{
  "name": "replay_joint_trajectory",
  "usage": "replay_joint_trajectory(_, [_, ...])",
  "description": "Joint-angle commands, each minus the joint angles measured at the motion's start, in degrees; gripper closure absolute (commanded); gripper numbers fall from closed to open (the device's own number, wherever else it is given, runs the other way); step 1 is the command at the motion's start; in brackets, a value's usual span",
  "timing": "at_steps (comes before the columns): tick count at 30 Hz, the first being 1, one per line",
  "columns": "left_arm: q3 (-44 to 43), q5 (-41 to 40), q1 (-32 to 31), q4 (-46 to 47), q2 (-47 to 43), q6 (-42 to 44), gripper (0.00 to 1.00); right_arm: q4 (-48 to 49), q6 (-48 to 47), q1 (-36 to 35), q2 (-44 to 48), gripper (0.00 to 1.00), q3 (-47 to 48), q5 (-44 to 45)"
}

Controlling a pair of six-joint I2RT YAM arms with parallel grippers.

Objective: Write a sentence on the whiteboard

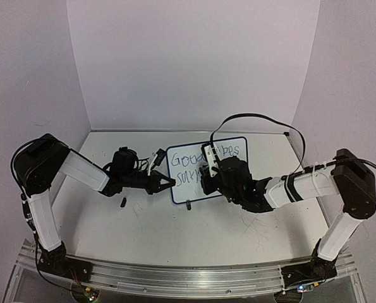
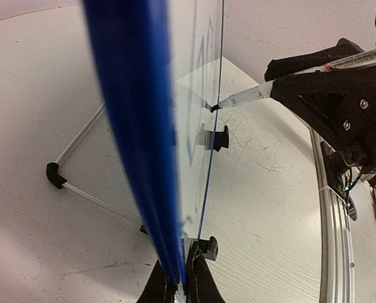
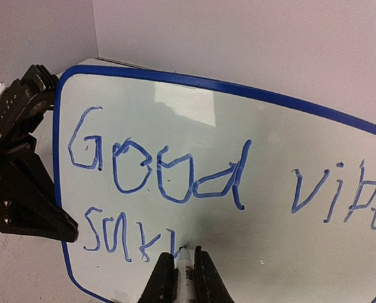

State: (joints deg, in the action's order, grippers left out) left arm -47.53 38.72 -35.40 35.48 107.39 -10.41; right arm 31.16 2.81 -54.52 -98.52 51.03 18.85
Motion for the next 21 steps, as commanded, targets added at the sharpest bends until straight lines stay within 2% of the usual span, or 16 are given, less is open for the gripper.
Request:
replay_joint_trajectory(1, [1.0, -8.2, 1.2, -3.2, -1.6, 3.2, 1.00, 1.9, -0.4, 1.5, 1.4, 1.00, 1.1, 3.9])
replay_joint_trajectory(6, [1.0, -8.4, 1.3, -3.3, -1.6, 3.3, 1.00, 0.8, 0.4, 1.5, 7.7, 1.00, -3.1, -0.7])
replay_joint_trajectory(11, [1.0, -8.4, 1.3, -3.3, -1.4, 3.3, 1.00, -0.6, 1.2, 1.5, 12.4, 1.00, -6.5, -0.9])
replay_joint_trajectory(21, [1.0, -9.5, 1.3, -3.9, -2.0, 4.0, 1.00, 0.1, -3.2, 1.5, 7.4, 1.00, -3.2, -6.9])
